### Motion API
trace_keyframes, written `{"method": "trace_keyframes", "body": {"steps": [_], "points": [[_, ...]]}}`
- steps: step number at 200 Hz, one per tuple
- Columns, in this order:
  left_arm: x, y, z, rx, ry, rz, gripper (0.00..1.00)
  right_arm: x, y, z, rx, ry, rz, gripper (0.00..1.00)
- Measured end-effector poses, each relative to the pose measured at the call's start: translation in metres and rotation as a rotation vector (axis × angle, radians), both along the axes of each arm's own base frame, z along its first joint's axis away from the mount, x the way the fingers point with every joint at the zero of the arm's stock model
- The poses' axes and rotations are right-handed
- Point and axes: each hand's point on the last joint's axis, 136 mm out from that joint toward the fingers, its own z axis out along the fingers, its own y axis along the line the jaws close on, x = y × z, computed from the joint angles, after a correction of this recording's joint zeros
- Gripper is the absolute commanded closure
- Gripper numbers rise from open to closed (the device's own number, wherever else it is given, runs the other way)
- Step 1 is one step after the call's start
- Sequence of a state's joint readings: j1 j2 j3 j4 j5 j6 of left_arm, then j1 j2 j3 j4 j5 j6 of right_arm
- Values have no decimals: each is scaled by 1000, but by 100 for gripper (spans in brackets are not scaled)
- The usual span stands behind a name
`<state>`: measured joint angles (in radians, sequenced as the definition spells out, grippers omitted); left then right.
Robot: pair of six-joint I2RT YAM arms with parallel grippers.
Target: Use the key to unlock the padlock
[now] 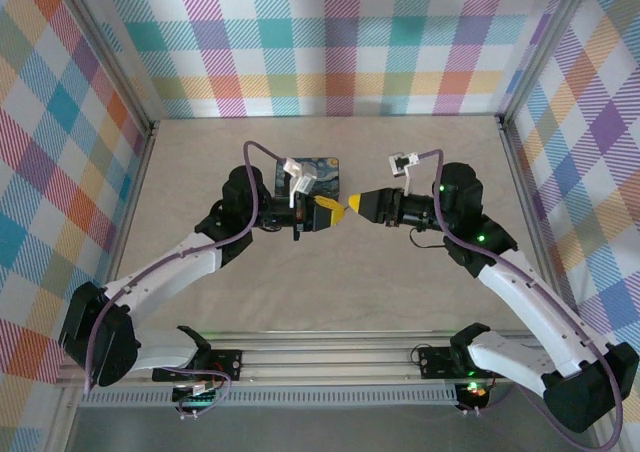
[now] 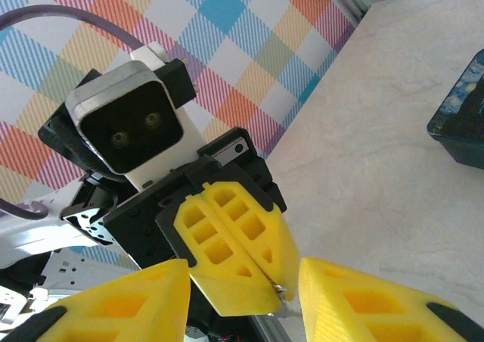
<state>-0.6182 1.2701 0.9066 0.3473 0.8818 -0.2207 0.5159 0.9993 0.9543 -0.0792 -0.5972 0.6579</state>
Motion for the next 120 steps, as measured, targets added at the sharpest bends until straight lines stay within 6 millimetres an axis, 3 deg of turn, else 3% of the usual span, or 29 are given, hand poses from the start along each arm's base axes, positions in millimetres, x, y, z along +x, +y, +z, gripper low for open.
{"method": "trace_keyframes", "body": {"steps": [53,73,120], "points": [[-3,2,7,-11,-16,0,100,5,9,-14,11,53,38,65],[-3,2,7,-10,-14,0,100,6,13,-21,11,83,53,75],[-3,3,5,-4,-6,2,100,3,19,-15,42,75,104,100]]}}
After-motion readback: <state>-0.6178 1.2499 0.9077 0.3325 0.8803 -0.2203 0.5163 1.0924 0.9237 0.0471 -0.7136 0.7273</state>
